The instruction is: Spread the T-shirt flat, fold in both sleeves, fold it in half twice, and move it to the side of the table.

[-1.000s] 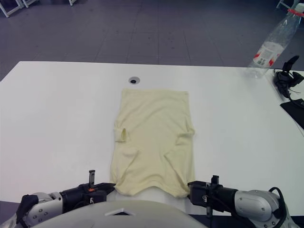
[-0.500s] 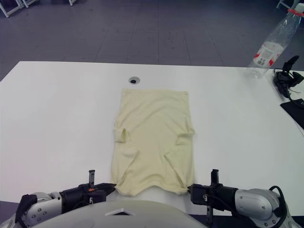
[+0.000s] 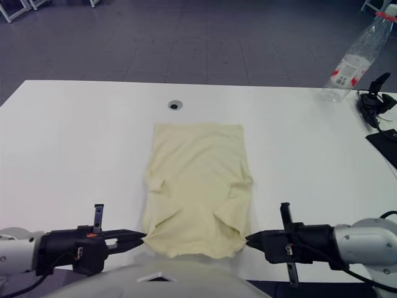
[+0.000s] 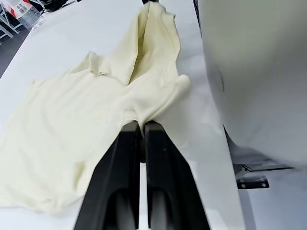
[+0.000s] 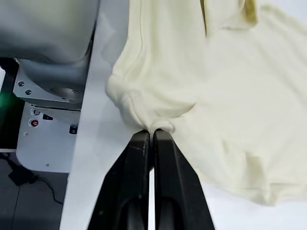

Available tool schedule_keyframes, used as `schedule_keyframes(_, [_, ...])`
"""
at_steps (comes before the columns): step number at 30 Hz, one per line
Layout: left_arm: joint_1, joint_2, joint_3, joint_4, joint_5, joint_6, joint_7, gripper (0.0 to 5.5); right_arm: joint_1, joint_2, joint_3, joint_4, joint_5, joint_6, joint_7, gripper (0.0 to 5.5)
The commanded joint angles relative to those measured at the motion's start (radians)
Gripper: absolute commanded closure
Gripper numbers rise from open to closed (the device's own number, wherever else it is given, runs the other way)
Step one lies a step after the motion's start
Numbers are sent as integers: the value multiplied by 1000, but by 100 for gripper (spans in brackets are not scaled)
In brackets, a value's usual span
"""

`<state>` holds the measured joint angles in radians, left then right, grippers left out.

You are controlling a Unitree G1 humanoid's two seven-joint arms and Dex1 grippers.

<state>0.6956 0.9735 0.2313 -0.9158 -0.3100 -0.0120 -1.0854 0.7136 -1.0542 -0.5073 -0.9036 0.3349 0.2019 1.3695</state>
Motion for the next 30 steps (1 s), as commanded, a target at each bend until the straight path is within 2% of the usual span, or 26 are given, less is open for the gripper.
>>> schedule_keyframes(1, [47,29,98,21,-68,-1,-102,550,-49,-46,-82,13,92,29,77,549])
schedule_keyframes(8, [92,16,242,38,-131,-25,-221,550,-69,-75,-173,-15,158,97,154,549])
schedule_keyframes(12, [-41,25,230,71,-259,49,-168,550,-172,-122,-157,69,202,159,130,549])
schedule_keyframes(14, [-214,38,154,139,-315,111,-113,550,-266,-176,-77,154,182,186,89,549])
schedule_keyframes(17, [-546,4,-31,333,-237,207,-21,550,-553,-226,159,342,165,211,30,549])
schedule_keyframes(20, [-838,-90,-216,572,-59,256,57,550,-909,-128,410,535,91,271,32,549])
schedule_keyframes(23, [-1032,-190,-348,816,108,222,117,550,-1139,-7,606,758,-70,254,32,549])
schedule_keyframes(26, [-1152,-285,-406,1012,181,215,172,550,-1256,62,712,920,-166,228,31,549])
schedule_keyframes(30, [-1230,-367,-483,1211,264,129,173,550,-1398,170,789,1145,-238,206,22,549])
